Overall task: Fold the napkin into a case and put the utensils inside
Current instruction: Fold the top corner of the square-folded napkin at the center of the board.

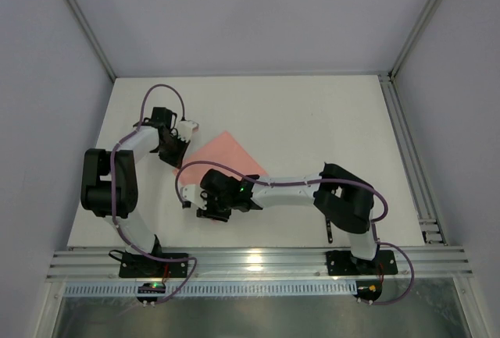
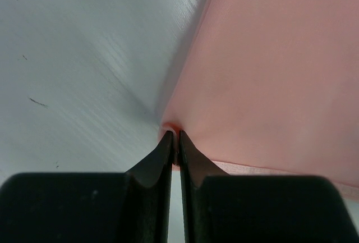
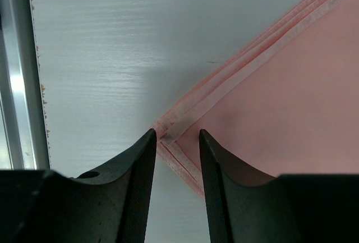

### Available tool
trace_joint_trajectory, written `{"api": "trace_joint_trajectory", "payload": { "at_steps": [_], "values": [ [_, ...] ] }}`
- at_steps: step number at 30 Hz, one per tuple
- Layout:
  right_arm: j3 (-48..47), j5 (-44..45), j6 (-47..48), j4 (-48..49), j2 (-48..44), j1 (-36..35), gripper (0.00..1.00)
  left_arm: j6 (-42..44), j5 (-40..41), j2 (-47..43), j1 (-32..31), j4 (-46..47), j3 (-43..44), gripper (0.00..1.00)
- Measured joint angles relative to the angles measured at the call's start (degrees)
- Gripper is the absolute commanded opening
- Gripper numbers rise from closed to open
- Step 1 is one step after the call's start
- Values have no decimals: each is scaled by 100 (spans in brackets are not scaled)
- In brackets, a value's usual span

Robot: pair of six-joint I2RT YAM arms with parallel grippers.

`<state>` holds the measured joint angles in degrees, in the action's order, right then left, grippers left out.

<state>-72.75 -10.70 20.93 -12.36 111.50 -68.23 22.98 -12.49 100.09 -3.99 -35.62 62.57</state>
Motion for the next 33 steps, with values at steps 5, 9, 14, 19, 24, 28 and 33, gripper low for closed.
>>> {"api": "trace_joint_trajectory", "payload": {
  "at_steps": [5,9,14,19,24,28,33],
  "values": [
    [0,33,-4,2,2,-48,39,0,-9,0,0,-2,0,9],
    [0,192,-4,-11,55,-57,30,0,-9,0,0,-7,0,9],
    [0,426,-26,-52,127,-57,23,0,-15,0,0,-33,0,9],
    [0,531,-31,-61,127,-57,20,2,-26,0,0,-46,0,9],
    [-20,566,-59,-129,120,-57,27,7,-37,0,0,-59,0,9],
    [-22,699,-72,-269,81,-57,27,17,-42,0,0,-87,0,10],
    [-22,846,-105,-352,68,-57,22,28,-55,-11,0,-116,0,10]
  ]
}}
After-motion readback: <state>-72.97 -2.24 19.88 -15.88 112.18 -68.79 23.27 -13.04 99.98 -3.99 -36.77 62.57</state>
